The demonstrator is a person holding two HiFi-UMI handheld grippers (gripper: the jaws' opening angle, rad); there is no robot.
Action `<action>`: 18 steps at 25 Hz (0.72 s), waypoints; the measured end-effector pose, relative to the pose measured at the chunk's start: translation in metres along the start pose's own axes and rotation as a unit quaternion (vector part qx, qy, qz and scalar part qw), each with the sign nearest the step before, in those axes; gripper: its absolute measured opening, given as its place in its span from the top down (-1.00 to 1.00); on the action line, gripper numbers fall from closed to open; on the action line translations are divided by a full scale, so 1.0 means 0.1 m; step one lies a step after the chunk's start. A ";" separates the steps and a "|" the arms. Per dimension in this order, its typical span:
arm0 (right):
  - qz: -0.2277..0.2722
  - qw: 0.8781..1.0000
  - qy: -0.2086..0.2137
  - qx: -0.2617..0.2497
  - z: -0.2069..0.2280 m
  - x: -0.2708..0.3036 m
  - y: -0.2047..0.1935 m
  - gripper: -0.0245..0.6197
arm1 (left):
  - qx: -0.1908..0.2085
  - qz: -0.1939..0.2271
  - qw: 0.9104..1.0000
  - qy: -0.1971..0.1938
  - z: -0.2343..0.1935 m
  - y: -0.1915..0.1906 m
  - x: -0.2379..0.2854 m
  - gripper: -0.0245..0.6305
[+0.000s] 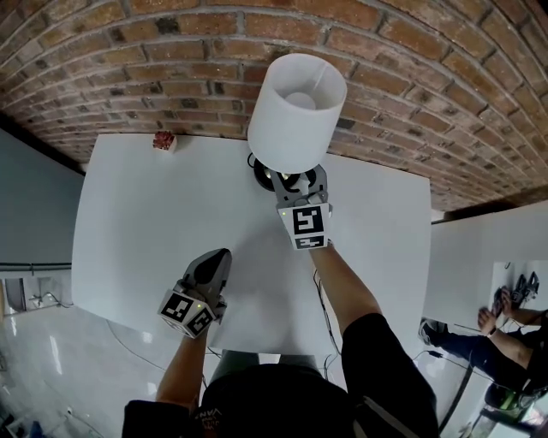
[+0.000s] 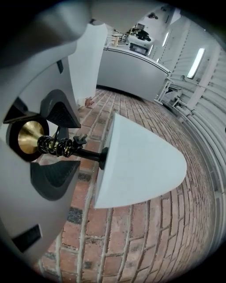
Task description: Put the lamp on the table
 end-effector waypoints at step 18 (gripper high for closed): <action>0.003 0.998 0.044 0.038 -0.16 -1.38 0.55 0.92 | 0.024 0.048 0.999 0.005 0.93 0.07 -0.26 0.92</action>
Point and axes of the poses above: the fingertips, and each gripper's own axes: x forward along the fingers, z to its right, y out of its top, the point moved 10 cm from there along -x, backward along the fingers, and after that the axes turned 13 degrees about z, right-handed, at the moved point
